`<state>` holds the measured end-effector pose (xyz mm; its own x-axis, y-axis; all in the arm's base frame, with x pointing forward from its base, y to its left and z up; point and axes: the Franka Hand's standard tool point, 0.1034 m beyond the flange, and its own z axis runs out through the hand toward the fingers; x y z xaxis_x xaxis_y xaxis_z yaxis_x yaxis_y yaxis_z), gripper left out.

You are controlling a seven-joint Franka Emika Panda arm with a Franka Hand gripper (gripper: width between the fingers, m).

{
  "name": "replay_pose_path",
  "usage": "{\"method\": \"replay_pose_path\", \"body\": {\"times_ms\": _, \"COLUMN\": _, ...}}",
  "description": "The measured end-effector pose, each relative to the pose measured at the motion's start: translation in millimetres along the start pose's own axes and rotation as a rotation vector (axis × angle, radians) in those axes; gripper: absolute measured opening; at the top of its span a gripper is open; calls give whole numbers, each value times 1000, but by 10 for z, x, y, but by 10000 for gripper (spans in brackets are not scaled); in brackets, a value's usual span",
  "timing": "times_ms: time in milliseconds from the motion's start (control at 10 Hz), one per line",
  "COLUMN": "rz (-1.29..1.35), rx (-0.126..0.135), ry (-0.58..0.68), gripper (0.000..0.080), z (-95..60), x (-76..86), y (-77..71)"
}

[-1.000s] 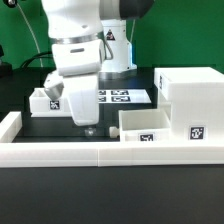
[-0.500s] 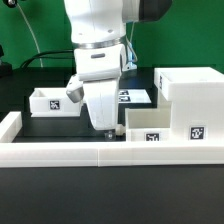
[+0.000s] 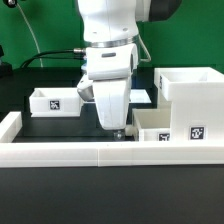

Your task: Assemble drawer

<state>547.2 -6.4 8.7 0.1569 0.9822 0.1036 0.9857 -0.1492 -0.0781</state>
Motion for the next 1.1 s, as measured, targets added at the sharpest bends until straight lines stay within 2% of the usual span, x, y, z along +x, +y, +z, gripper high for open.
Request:
{"method": "replay_pose_path", "body": {"times_ms": 400, "rz": 36, "rx": -3, "ry": 8, "gripper": 648, "z": -16, "x": 272, "y": 10}}
{"method": "replay_pose_path", "body": {"times_ms": 500, "rz": 44, "rx": 4, "ry": 7, "gripper": 648, "z": -35, "x": 336, "y": 23}}
{"method": "replay_pose_path", "body": {"times_ms": 700, "rz": 59, "rx": 20, "ry": -5, "gripper": 648, "z": -62, "x": 364, "y": 38}}
{"method": "replay_pose_path", "body": {"times_ms": 900, "rz": 65, "rx": 23, "ry": -7, "gripper": 648, "z": -48, "x": 331, "y": 18}}
{"method": "replay_pose_path", "body": {"times_ms": 1100, "rz": 87, "rx": 11, "ry": -22, "gripper": 648, "z": -75, "x": 19, "y": -128}}
